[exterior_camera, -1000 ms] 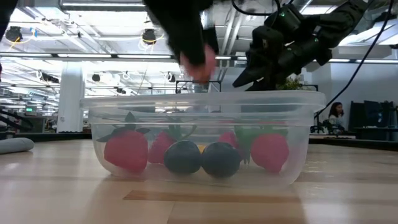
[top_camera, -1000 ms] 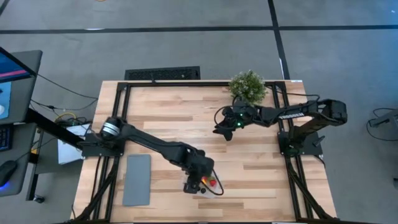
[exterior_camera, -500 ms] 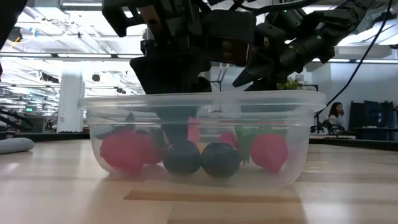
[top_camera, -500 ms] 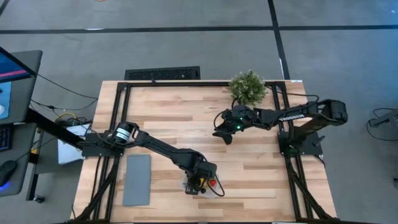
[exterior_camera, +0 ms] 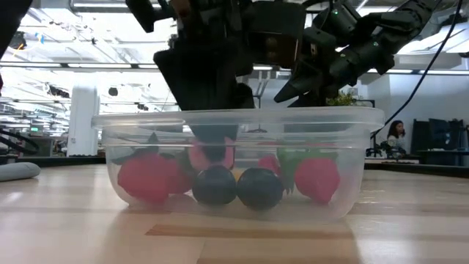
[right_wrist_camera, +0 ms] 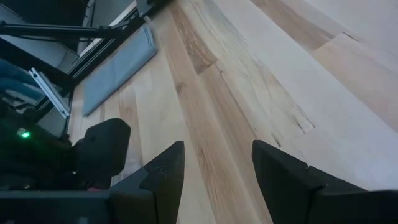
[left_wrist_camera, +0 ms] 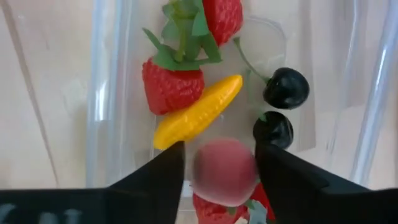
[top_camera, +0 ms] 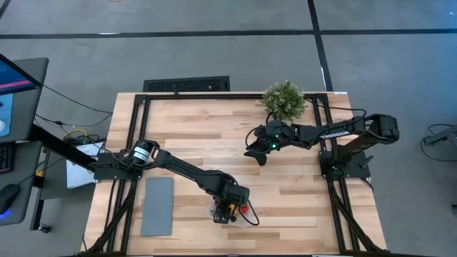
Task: Pick and placing Produce into tupperware
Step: Put the peach into the transparent bin, then return to Home Position
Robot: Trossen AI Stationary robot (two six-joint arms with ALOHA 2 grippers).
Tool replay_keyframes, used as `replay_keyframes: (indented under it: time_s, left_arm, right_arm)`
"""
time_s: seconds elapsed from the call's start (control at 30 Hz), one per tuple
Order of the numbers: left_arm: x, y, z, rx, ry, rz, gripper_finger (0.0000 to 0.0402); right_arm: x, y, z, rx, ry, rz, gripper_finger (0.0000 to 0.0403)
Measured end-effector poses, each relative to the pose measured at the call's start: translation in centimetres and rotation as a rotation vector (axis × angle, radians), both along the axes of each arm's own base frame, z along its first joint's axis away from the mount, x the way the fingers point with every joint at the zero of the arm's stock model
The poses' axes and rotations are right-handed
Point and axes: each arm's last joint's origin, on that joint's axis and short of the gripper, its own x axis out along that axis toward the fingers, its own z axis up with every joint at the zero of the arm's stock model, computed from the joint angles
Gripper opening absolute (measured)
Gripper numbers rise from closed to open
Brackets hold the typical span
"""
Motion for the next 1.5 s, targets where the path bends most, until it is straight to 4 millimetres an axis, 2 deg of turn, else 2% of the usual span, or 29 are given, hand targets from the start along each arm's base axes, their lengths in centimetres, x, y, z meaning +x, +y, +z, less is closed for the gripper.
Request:
replay_keyframes:
  time_s: [0.17,0.37,0.5,0.67,0.77,0.9,1.13,1.23,1.33,1.43,1.5]
  left_arm:
    - [0.5,0.1,1.3,0.005,-0.029,-0.027,0.0230]
    - [0.8,0.9,3.8,0.042,-0.009,-0.069,0.0244]
    - [0.6,2.4,7.3,0.101,-0.071,-0.046,0.0244]
    - [-0.9,6.4,14.2,0.205,-0.282,0.094,0.0245]
    - [-2.8,9.4,18.1,0.291,-0.391,0.208,0.0245]
    - [-5.9,12.9,23.0,0.362,-0.541,0.334,0.0245]
    - [-11.9,17.7,29.0,0.475,-0.724,0.521,0.0245]
    - [-14.7,19.1,30.4,0.542,-0.759,0.606,0.0245]
    - [-17.6,20.1,30.9,0.596,-0.806,0.702,0.0245]
    - [-20.1,20.8,30.3,0.600,-0.881,0.781,0.0245]
    - [-21.4,21.1,29.2,0.603,-0.931,0.818,0.0245]
  right_arm:
    - [0.0,0.0,0.0,0.000,0.001,0.000,0.0212]
    - [0.0,0.0,0.0,0.021,0.006,-0.013,0.0212]
    - [0.0,0.0,0.0,0.022,0.005,-0.012,0.0212]
    - [-0.3,-0.4,0.5,0.013,-0.017,-0.018,0.0212]
    - [-0.7,-0.8,1.8,-0.032,-0.078,-0.015,0.0212]
    - [-2.1,-1.2,4.9,-0.102,-0.211,-0.017,0.0212]
    - [-6.6,-1.0,10.8,-0.315,-0.459,-0.014,0.0212]
    - [-8.9,-0.8,11.8,-0.413,-0.455,-0.028,0.0212]
    - [-10.6,-0.5,12.1,-0.480,-0.434,-0.011,0.0212]
    - [-11.7,-0.2,12.3,-0.502,-0.422,-0.002,0.0212]
    - [-12.2,-0.2,12.4,-0.521,-0.423,-0.002,0.0212]
